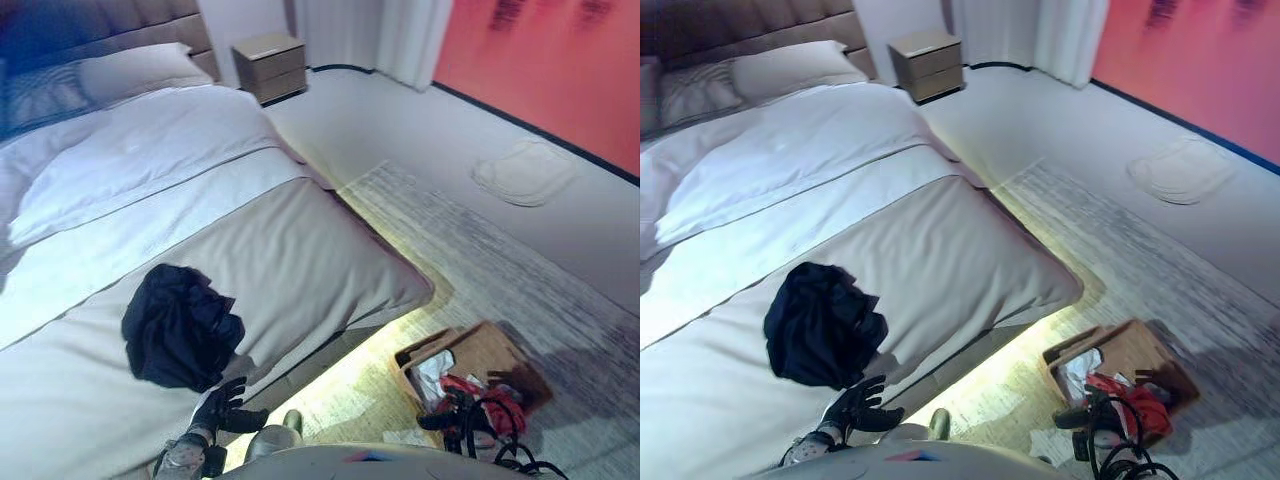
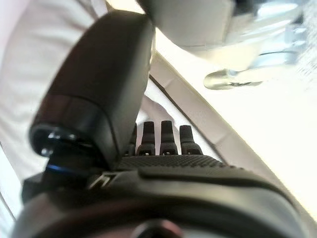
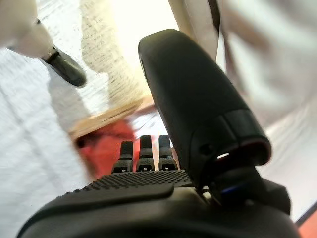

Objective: Pick up the clothes from the bed and place them into the basket

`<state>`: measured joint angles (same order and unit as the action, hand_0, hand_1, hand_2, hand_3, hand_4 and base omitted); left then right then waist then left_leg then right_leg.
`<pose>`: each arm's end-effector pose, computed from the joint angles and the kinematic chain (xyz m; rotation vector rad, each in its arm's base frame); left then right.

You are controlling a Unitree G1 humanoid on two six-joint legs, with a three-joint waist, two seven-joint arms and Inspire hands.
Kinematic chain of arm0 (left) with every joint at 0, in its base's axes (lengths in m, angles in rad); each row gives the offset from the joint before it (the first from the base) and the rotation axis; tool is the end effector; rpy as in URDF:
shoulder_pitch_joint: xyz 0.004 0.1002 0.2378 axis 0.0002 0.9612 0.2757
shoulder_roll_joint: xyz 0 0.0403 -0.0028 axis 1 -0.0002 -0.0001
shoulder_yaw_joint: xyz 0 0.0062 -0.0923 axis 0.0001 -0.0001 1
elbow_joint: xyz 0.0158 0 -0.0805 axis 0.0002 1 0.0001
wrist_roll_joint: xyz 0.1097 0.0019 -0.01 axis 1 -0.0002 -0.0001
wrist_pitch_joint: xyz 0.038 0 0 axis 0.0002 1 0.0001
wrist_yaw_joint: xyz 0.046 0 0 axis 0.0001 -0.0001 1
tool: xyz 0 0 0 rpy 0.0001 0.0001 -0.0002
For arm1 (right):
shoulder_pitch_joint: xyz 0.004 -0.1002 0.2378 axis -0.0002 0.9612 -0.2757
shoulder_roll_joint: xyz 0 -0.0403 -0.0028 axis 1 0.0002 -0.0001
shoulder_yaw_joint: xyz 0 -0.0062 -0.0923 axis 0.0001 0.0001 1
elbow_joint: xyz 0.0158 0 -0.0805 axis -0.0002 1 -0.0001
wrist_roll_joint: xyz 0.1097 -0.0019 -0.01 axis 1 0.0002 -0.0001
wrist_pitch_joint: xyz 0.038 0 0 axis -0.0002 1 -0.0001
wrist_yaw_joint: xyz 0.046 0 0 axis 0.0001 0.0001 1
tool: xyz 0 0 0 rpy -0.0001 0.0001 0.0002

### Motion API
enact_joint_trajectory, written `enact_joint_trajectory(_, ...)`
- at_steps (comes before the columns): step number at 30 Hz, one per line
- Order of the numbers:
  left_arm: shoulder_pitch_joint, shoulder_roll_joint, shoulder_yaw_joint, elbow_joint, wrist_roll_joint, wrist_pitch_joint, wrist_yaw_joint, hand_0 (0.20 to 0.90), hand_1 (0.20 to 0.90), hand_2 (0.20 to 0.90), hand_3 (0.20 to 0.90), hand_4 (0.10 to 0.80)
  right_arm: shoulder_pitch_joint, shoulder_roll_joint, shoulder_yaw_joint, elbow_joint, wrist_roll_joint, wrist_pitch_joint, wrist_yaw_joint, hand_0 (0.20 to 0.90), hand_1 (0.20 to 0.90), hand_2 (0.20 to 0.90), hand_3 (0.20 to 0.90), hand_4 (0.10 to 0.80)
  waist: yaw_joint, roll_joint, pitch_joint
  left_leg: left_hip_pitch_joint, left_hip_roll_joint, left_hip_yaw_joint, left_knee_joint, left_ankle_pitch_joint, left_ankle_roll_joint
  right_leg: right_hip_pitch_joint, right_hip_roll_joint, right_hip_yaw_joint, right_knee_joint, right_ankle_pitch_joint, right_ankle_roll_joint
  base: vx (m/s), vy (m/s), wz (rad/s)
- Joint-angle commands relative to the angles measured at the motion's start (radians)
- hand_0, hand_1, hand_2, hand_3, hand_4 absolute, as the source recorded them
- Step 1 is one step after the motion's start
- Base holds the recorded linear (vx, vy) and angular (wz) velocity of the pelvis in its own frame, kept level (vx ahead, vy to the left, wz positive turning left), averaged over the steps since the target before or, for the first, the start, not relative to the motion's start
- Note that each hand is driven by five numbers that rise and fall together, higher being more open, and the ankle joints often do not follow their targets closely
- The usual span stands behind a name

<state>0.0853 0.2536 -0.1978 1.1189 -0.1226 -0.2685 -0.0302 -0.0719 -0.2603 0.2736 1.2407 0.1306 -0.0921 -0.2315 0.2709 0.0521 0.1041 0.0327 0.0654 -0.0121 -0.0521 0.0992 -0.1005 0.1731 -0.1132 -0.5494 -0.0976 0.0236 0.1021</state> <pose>0.0734 0.2189 -0.1082 0.2019 0.9508 -0.0110 0.1015 -0.2201 -0.1077 -0.4143 1.0566 -0.1919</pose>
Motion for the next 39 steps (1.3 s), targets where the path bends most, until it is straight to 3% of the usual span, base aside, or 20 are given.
enact_joint_trajectory(1,-0.072,0.035,-0.013,0.017,0.066,-0.056,-0.038,0.900,0.900,0.900,0.900,0.800,-0.021,-0.025,0.013,-0.100,-0.031,-0.031,-0.012,0.900,0.900,0.900,0.900,0.800,-0.026,-0.067,0.031,-0.075,0.043,0.301,0.149,-0.071,-0.004,0.022,-0.014,-0.072,0.104,-0.084,-0.053,-0.184,0.059,1.46)
enact_joint_trajectory(2,-0.086,0.037,-0.024,0.008,0.065,-0.040,-0.039,0.900,0.900,0.900,0.900,0.800,-0.019,-0.029,0.011,-0.118,-0.037,-0.035,-0.004,0.900,0.900,0.900,0.900,0.800,-0.048,-0.082,0.035,-0.085,0.053,0.364,0.225,-0.122,0.021,0.006,-0.045,-0.109,0.128,-0.074,-0.053,-0.217,0.124,1.82)
enact_joint_trajectory(3,-0.096,0.038,-0.028,0.003,0.061,-0.030,-0.036,0.900,0.900,0.900,0.900,0.800,-0.020,-0.031,0.015,-0.136,-0.046,-0.040,0.004,0.900,0.900,0.900,0.900,0.800,-0.058,-0.087,0.036,-0.091,0.049,0.367,0.253,-0.153,0.036,-0.010,-0.065,-0.126,0.159,-0.073,-0.048,-0.093,0.180,2.00)
enact_joint_trajectory(4,-0.102,0.036,-0.030,0.000,0.047,-0.026,-0.026,0.900,0.900,0.900,0.900,0.800,-0.024,-0.030,0.023,-0.148,-0.067,-0.047,0.017,0.900,0.900,0.900,0.900,0.800,-0.063,-0.071,0.035,-0.092,0.058,0.371,0.192,-0.120,0.026,-0.017,-0.065,-0.130,0.205,-0.091,-0.041,-0.015,0.228,1.51)
enact_joint_trajectory(5,-0.102,0.031,-0.035,-0.001,0.042,-0.034,-0.016,0.900,0.900,0.900,0.900,0.800,-0.029,-0.030,0.037,-0.158,-0.082,-0.050,0.023,0.900,0.900,0.900,0.900,0.800,-0.075,-0.063,0.031,-0.055,0.040,0.382,0.144,-0.120,0.047,-0.043,-0.077,-0.129,0.260,-0.106,-0.033,0.061,0.246,1.17)
enact_joint_trajectory(7,-0.105,0.027,-0.035,0.000,0.039,-0.050,-0.009,0.900,0.900,0.900,0.900,0.800,-0.023,-0.021,0.041,-0.171,-0.116,-0.051,0.023,0.900,0.900,0.900,0.900,0.800,-0.078,-0.062,0.023,-0.034,0.007,0.374,0.109,-0.112,0.060,-0.046,-0.112,-0.123,0.299,-0.067,0.005,0.096,0.183,0.58)
enact_joint_trajectory(9,-0.122,0.041,-0.044,-0.015,0.009,-0.055,0.000,0.900,0.900,0.900,0.900,0.800,-0.023,-0.019,0.051,-0.181,-0.178,-0.075,0.048,0.900,0.900,0.900,0.900,0.800,-0.078,-0.061,0.004,-0.012,-0.031,0.353,0.085,-0.127,0.094,-0.040,-0.138,-0.096,0.362,-0.051,0.028,0.174,0.195,0.33)
enact_joint_trajectory(12,-0.147,0.045,-0.056,-0.038,-0.009,-0.031,0.016,0.900,0.900,0.900,0.900,0.800,-0.027,-0.020,0.078,-0.210,-0.239,-0.076,0.054,0.900,0.900,0.900,0.900,0.800,-0.085,-0.054,-0.015,0.021,-0.090,0.301,0.047,-0.155,0.153,-0.133,-0.242,-0.014,0.630,0.059,0.084,0.175,0.246,0.59)
enact_joint_trajectory(13,-0.151,0.046,-0.059,-0.042,-0.004,-0.028,0.017,0.900,0.900,0.900,0.900,0.800,-0.028,-0.022,0.083,-0.214,-0.250,-0.080,0.050,0.900,0.900,0.900,0.900,0.800,-0.089,-0.056,-0.016,0.023,-0.099,0.291,0.044,-0.162,0.164,-0.167,-0.258,0.020,0.672,0.071,0.093,0.079,0.124,0.70)
enact_joint_trajectory(14,-0.154,0.048,-0.065,-0.046,0.002,-0.026,0.020,0.900,0.900,0.900,0.900,0.800,-0.029,-0.025,0.089,-0.219,-0.256,-0.086,0.046,0.900,0.900,0.900,0.900,0.800,-0.100,-0.052,-0.013,0.030,-0.099,0.275,0.040,-0.167,0.171,-0.205,-0.258,0.068,0.706,0.080,0.091,0.018,-0.059,0.73)
enact_joint_trajectory(15,-0.165,0.051,-0.100,-0.051,0.005,-0.018,0.035,0.900,0.900,0.900,0.900,0.800,-0.041,-0.031,0.112,-0.233,-0.240,-0.090,0.027,0.900,0.900,0.900,0.900,0.800,-0.122,-0.049,-0.003,0.025,-0.083,0.234,0.023,-0.143,0.168,-0.279,-0.182,0.142,0.659,0.074,0.048,0.008,-0.134,0.59)
enact_joint_trajectory(16,-0.168,0.052,-0.107,-0.050,0.006,-0.018,0.039,0.900,0.900,0.900,0.900,0.800,-0.043,-0.032,0.117,-0.236,-0.232,-0.090,0.023,0.900,0.900,0.900,0.900,0.800,-0.127,-0.053,0.001,0.026,-0.082,0.220,0.021,-0.140,0.163,-0.277,-0.162,0.157,0.624,0.065,0.043,0.050,-0.325,1.23)
enact_joint_trajectory(17,-0.179,0.056,-0.120,-0.040,0.015,-0.017,0.045,0.900,0.900,0.900,0.900,0.800,-0.053,-0.039,0.129,-0.249,-0.225,-0.092,0.016,0.900,0.900,0.900,0.900,0.800,-0.138,-0.071,0.012,0.026,-0.077,0.177,0.021,-0.132,0.144,-0.256,-0.115,0.199,0.485,0.041,0.035,0.103,-0.336,1.38)
enact_joint_trajectory(19,-0.195,0.058,-0.132,-0.027,0.023,-0.003,0.064,0.900,0.900,0.900,0.900,0.800,-0.072,-0.047,0.145,-0.269,-0.253,-0.105,-0.001,0.900,0.900,0.900,0.900,0.800,-0.149,-0.100,0.021,0.027,-0.075,0.139,0.012,-0.126,0.119,-0.231,-0.079,0.241,0.257,0.052,0.040,0.157,-0.396,1.39)
enact_joint_trajectory(21,-0.203,0.067,-0.135,-0.004,-0.004,-0.005,0.085,0.900,0.900,0.900,0.900,0.800,-0.105,-0.054,0.159,-0.273,-0.281,-0.121,-0.020,0.900,0.900,0.900,0.900,0.800,-0.157,-0.109,0.028,0.020,-0.066,0.110,0.010,-0.127,0.114,-0.231,-0.050,0.284,0.223,0.047,0.042,0.122,-0.211,1.02)
enact_joint_trajectory(24,-0.194,0.074,-0.113,0.002,-0.030,0.013,0.087,0.900,0.900,0.900,0.900,0.800,-0.136,-0.055,0.170,-0.279,-0.307,-0.116,-0.045,0.900,0.900,0.900,0.900,0.800,-0.142,-0.115,0.029,0.015,-0.066,0.082,0.011,-0.122,0.114,-0.229,-0.049,0.282,0.239,0.044,0.039,0.129,-0.103,0.88)
enact_joint_trajectory(26,-0.144,0.060,-0.108,0.001,-0.008,-0.004,0.076,0.900,0.900,0.900,0.900,0.800,-0.177,-0.072,0.185,-0.297,-0.331,-0.119,-0.072,0.900,0.900,0.900,0.900,0.800,-0.093,-0.124,0.027,0.000,-0.058,0.058,0.016,-0.103,0.100,-0.168,-0.024,0.249,0.187,0.005,0.012,0.131,-0.135,0.53)
enact_joint_trajectory(31,-0.132,0.073,-0.137,0.004,-0.005,-0.012,0.077,0.900,0.900,0.900,0.900,0.800,-0.330,-0.111,0.183,-0.273,-0.340,-0.123,-0.076,0.900,0.900,0.900,0.900,0.800,-0.023,-0.136,0.062,-0.070,-0.051,0.021,0.037,-0.076,0.083,-0.162,-0.007,0.202,0.173,-0.011,-0.007,-0.030,-0.108,0.38)
enact_joint_trajectory(37,-0.176,0.143,-0.157,-0.013,-0.016,-0.041,0.024,0.900,0.900,0.900,0.900,0.800,-0.599,-0.177,0.229,-0.220,-0.345,-0.081,-0.105,0.900,0.900,0.900,0.900,0.800,0.060,-0.127,0.165,-0.172,-0.054,-0.052,0.097,-0.063,0.074,-0.212,-0.005,0.132,0.220,-0.027,-0.028,-0.041,-0.077,0.37)
enact_joint_trajectory(39,-0.191,0.164,-0.166,-0.037,-0.030,-0.056,0.004,0.900,0.900,0.900,0.900,0.800,-0.693,-0.211,0.235,-0.199,-0.363,-0.066,-0.126,0.900,0.900,0.900,0.900,0.800,0.093,-0.113,0.209,-0.237,-0.061,-0.071,0.143,-0.062,0.070,-0.245,-0.020,0.106,0.243,-0.024,-0.038,-0.082,-0.028,0.32)
